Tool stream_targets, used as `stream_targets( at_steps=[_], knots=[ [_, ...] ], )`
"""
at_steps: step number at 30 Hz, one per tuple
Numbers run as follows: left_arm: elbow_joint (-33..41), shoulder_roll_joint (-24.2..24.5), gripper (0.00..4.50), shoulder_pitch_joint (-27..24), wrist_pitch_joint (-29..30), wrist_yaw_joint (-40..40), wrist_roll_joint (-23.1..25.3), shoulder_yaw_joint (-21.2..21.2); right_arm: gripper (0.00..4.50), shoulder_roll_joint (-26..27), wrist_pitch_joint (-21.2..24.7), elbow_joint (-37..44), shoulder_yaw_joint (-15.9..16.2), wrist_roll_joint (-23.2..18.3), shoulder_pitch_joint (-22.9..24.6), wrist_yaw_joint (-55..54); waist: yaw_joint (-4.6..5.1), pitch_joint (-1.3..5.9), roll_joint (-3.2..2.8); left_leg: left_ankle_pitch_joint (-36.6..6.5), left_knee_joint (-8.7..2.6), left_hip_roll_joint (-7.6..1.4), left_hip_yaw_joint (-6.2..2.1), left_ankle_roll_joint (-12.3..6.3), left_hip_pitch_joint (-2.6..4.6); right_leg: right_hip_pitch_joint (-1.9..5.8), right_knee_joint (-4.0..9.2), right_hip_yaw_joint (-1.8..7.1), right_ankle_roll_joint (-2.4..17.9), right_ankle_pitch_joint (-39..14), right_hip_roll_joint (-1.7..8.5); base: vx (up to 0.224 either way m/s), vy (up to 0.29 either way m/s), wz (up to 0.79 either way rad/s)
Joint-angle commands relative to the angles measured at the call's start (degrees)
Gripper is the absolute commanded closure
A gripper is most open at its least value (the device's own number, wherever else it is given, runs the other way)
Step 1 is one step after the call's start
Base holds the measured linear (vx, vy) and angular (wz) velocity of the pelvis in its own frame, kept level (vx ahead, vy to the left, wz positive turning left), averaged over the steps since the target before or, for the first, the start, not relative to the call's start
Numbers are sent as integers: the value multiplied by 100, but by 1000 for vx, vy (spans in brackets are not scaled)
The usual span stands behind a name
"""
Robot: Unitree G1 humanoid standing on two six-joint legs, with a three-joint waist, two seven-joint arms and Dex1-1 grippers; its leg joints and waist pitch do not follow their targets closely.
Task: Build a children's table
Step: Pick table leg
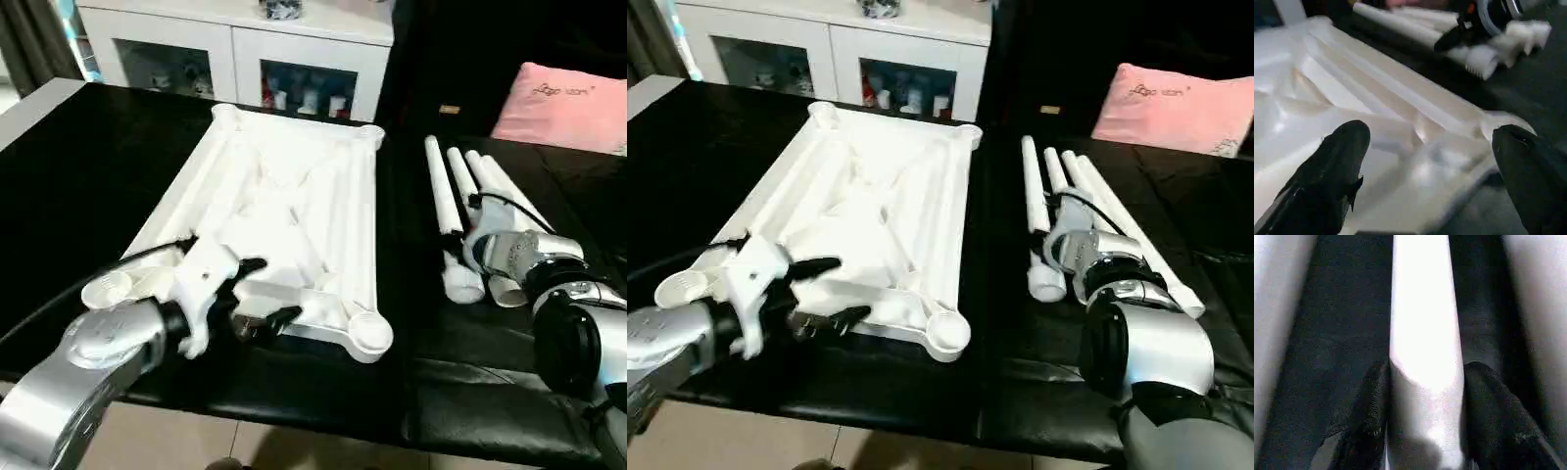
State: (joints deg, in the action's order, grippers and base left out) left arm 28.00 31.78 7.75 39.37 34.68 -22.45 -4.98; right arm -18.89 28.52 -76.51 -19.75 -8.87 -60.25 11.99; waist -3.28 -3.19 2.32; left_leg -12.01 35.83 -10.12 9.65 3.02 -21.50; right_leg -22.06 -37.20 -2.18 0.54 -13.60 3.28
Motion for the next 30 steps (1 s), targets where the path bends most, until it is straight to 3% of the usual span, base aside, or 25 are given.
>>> stream_targets(
  at_steps=[1,3,4,7,11,12,14,15,16,17,18,19,20,23,24,25,26,28,30],
  knots=[
    [-90,-37,0,69,-87,-17,70,-61,265,-95,-47,222,-58,-95,-150,129,-5,369,-51,-302,-416,-244,-25,76,55,249,313,234,1498,461,392,0,0,0],
    [-307,-160,0,257,-220,-44,120,-103,265,-76,-197,390,-213,-279,-191,264,-15,382,-121,-100,-392,-231,-15,15,64,250,299,236,1527,730,379,0,0,0],
    [-456,-226,0,388,-289,-66,156,-131,265,-58,-372,481,-271,-342,-202,340,-18,402,-92,4,-381,-234,-10,-28,63,265,281,236,1564,930,375,0,0,0],
    [-834,-479,0,731,-485,-172,241,-164,265,-26,-282,750,-370,-557,-197,603,-23,424,-76,287,-350,-221,-1,-199,46,271,260,231,1659,1347,353,0,0,0],
    [-1002,-568,0,879,-580,-208,297,-183,265,8,-292,902,-350,-610,-161,767,-22,433,-26,326,-343,-238,-4,-328,22,292,246,235,1737,1375,382,0,0,0],
    [-1212,-733,0,1039,-722,-381,425,-203,265,96,-325,1240,-341,-712,13,948,-10,440,69,385,-342,-238,5,-376,7,310,251,233,1744,1372,385,0,0,0],
    [-1633,-1375,0,1463,-935,-1122,565,-55,265,396,-70,2705,-326,-1193,838,1510,-47,439,-32,467,-331,-262,-4,-484,25,330,249,262,1600,1603,392,0,0,0],
    [-1633,-1375,0,1463,-935,-1122,565,-55,265,396,-70,2705,-326,-1193,838,1510,-47,439,-32,467,-331,-262,-4,-484,25,330,249,262,1600,1603,392,0,0,0],
    [-1758,-1612,0,1599,-961,-1294,474,52,265,516,-2,3329,-315,-1385,1220,1680,-54,471,-18,601,-335,-280,-33,-512,29,334,222,240,1650,1762,417,0,0,0],
    [-1787,-1656,0,1625,-970,-1319,457,72,265,539,4,3445,-312,-1422,1293,1711,-78,461,13,607,-334,-272,-15,-543,34,330,244,247,1633,1784,412,0,0,0],
    [-1898,-1720,0,1717,-1028,-1345,445,105,266,626,2,3769,-375,-1565,1490,1691,-91,470,-95,595,-332,-281,-44,-509,43,318,227,241,1675,1762,429,0,0,0],
    [-2152,-1798,0,1912,-1215,-1383,512,142,266,778,-58,4311,-466,-1753,1797,1600,-72,465,-31,505,-342,-273,-23,-494,48,314,258,239,1681,1633,408,0,0,0],
    [-2152,-1798,0,1912,-1215,-1383,512,142,266,778,-58,4311,-466,-1753,1797,1600,-92,442,-90,348,-355,-261,-10,-453,69,288,317,247,1615,1413,396,0,0,0],
    [-2522,-1976,0,2292,-1358,-1427,368,355,266,899,83,5312,-276,-1928,2275,1751,-85,436,-88,155,-391,-268,-35,-278,71,306,327,239,1527,1090,401,0,0,0],
    [-2522,-1976,0,2292,-1358,-1427,368,355,266,899,83,5312,-276,-1928,2275,1751,-89,426,-58,91,-401,-265,-37,-250,62,313,339,243,1491,979,408,0,0,0],
    [-2573,-2013,0,2342,-1350,-1437,332,398,266,899,152,5431,-252,-1981,2335,1812,-89,431,-70,61,-403,-274,-47,-222,65,307,331,239,1491,930,417,0,0,0],
    [-2676,-2088,0,2444,-1334,-1459,258,488,266,901,292,5675,-202,-2089,2459,1935,-85,419,-45,41,-405,-250,-31,-215,65,312,353,245,1457,865,403,0,0,0],
    [-2921,-2312,0,2752,-1179,-1449,-89,785,266,924,760,6313,-160,-2556,2811,2352,-74,409,-53,14,-410,-245,-37,-260,55,318,372,253,1435,890,403,0,0,0],
    [-2937,-2385,0,2844,-1068,-1392,-303,883,266,944,881,6485,-164,-2769,2908,2548,-86,417,-56,5,-409,-260,-47,-275,56,322,361,255,1479,918,428,0,0,0]
  ],
)
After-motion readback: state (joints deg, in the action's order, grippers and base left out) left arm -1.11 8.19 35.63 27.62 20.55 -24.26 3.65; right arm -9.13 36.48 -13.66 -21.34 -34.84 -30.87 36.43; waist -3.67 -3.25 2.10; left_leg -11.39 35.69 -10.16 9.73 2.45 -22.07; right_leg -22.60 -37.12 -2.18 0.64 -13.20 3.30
